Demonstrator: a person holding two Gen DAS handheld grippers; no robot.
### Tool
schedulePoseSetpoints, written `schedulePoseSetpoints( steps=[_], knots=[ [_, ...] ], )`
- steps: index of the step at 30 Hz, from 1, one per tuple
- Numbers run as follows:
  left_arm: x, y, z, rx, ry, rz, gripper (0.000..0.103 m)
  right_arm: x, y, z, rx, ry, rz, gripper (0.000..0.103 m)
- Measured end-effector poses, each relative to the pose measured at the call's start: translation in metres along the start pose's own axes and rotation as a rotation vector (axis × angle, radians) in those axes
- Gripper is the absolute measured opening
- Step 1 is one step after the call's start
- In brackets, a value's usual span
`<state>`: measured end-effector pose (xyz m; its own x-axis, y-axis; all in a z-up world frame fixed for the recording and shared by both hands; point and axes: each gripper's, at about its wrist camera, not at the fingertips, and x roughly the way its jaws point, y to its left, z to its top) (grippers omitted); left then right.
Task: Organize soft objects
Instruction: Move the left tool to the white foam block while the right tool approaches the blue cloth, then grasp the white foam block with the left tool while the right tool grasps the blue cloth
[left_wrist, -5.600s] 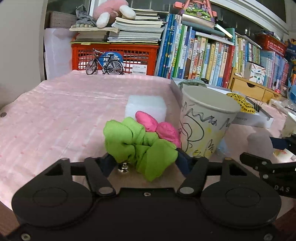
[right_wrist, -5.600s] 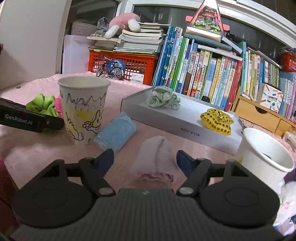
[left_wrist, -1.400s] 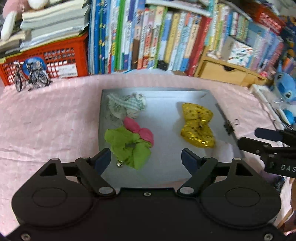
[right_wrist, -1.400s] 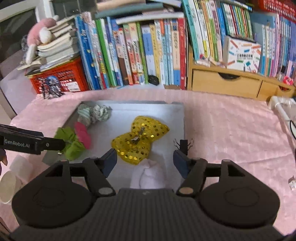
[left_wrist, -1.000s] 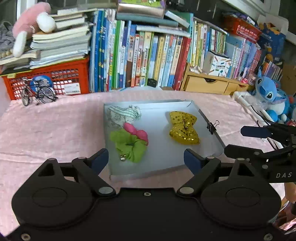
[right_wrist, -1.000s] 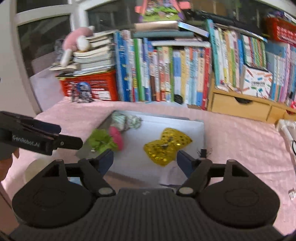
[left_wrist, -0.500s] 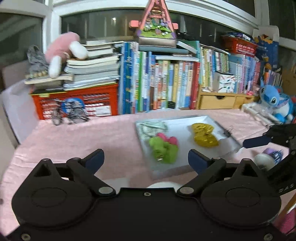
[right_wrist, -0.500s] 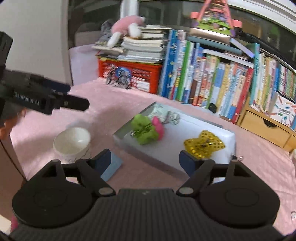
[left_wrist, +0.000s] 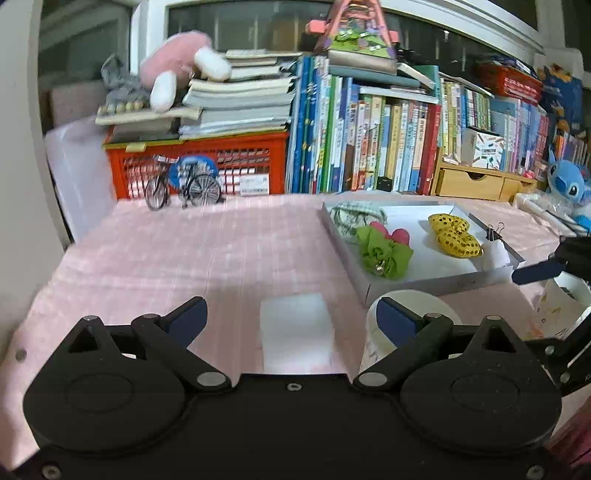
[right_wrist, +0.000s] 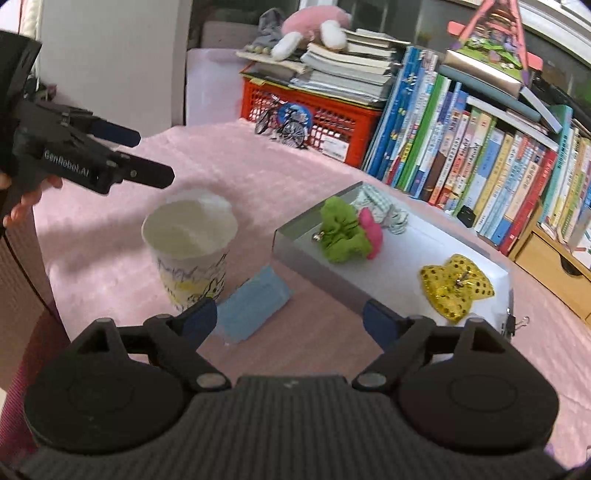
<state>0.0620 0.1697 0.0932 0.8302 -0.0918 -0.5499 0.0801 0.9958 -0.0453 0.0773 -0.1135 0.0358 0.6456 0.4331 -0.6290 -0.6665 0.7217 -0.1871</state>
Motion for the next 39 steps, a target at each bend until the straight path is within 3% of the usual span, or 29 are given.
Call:
schedulePoseSetpoints(
  steps=[6,12,17,20,28,30,32,39],
  knots=[
    [0.015,0.026,-0.011,-0.108,0.062,-0.027,0.095,0.010,0.011,-0.002,-0.041,0.020,0.024,0.094],
    [0.034,0.041,-0.020,-0.203,0.108,-0.063,0.084,0.023,0.023,-0.006,-0.061,0.028,0.048,0.094],
    [0.055,0.069,-0.025,-0.467,0.149,-0.156,0.081,0.033,0.036,-0.019,-0.066,-0.011,0.035,0.094],
    [0.069,0.078,-0.027,-0.561,0.159,-0.179,0.081,0.039,0.038,-0.025,-0.037,-0.023,0.037,0.094],
    [0.098,0.075,-0.027,-0.607,0.194,-0.193,0.081,0.055,0.036,-0.027,0.026,-0.043,0.019,0.094],
    [0.101,0.073,-0.027,-0.602,0.203,-0.192,0.073,0.058,0.036,-0.027,0.027,-0.040,0.020,0.093],
    [0.104,0.070,-0.027,-0.601,0.218,-0.201,0.061,0.061,0.037,-0.027,0.021,-0.033,0.026,0.089],
    [0.101,0.067,-0.029,-0.574,0.211,-0.195,0.057,0.063,0.038,-0.029,0.007,-0.019,0.048,0.070]
  ],
)
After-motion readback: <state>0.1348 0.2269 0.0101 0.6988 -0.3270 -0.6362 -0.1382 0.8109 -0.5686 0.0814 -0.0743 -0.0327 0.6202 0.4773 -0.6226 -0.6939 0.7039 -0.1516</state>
